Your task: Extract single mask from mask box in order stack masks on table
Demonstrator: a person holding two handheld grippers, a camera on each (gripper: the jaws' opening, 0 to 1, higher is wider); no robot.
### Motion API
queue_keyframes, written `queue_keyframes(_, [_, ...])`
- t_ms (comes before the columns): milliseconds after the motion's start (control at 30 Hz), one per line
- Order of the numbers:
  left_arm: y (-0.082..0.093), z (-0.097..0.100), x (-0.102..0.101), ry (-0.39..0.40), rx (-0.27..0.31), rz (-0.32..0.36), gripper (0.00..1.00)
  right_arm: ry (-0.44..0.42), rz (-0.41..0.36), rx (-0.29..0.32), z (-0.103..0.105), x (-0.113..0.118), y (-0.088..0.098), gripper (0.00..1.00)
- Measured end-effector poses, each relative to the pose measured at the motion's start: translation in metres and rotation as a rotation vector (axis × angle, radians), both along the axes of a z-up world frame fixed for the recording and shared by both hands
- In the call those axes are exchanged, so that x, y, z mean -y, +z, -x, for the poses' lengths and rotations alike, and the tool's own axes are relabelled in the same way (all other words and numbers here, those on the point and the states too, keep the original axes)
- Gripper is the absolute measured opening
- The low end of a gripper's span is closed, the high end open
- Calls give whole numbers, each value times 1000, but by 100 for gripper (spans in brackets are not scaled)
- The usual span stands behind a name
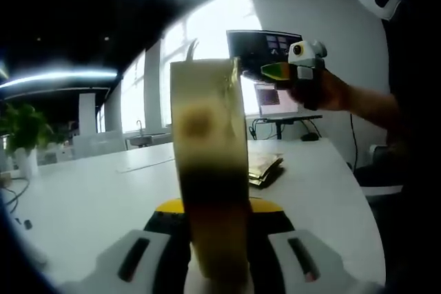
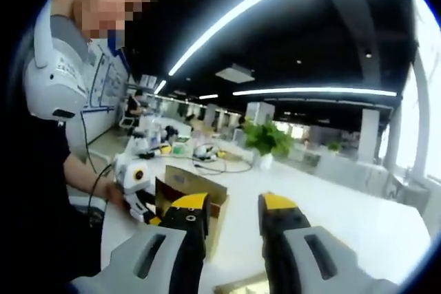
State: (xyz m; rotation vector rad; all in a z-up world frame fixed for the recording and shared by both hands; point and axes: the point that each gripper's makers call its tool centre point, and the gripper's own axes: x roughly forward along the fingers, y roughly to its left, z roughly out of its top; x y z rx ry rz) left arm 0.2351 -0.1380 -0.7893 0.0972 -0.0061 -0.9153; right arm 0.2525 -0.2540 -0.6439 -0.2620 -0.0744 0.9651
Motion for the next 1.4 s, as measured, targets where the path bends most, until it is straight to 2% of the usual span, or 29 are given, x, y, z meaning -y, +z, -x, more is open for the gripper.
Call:
queue_keyframes(167, [0, 0, -1, 2, 1, 0, 32, 53, 77, 31, -2, -16, 9, 25])
queue_keyframes(300, [0, 0, 0, 1, 2, -1, 32, 96, 75, 37, -3, -26, 17, 25])
queue_keyframes(400, [0, 0, 0, 2, 2, -1, 32, 114, 148, 66, -6, -32, 18, 25])
queue_keyframes(500, [0, 0, -1, 2, 2, -1, 32, 142, 178, 78, -6, -40, 19, 25])
queue_keyframes(600, [0, 0, 0, 2, 2, -1, 32, 180, 248, 107, -5, -46, 18, 25])
queue_keyframes(800, [1, 0, 0, 2, 1, 0, 32, 216, 316, 133, -5, -56, 21, 25])
queue_keyframes(900, [1, 0, 0, 2, 2, 1, 32, 226, 326, 133, -7, -59, 23, 25])
queue_keyframes(1033, [1, 0, -1, 2, 3, 2, 32, 249, 373, 140, -6, -64, 19, 25])
queue_keyframes(1233, [2, 1, 1, 2, 4, 2, 32, 319, 494, 157, 0, -78, 9, 24])
queue_keyframes(1400, [2, 1, 1, 4, 6, 1, 32, 372, 564, 166, 4, -89, 1, 24])
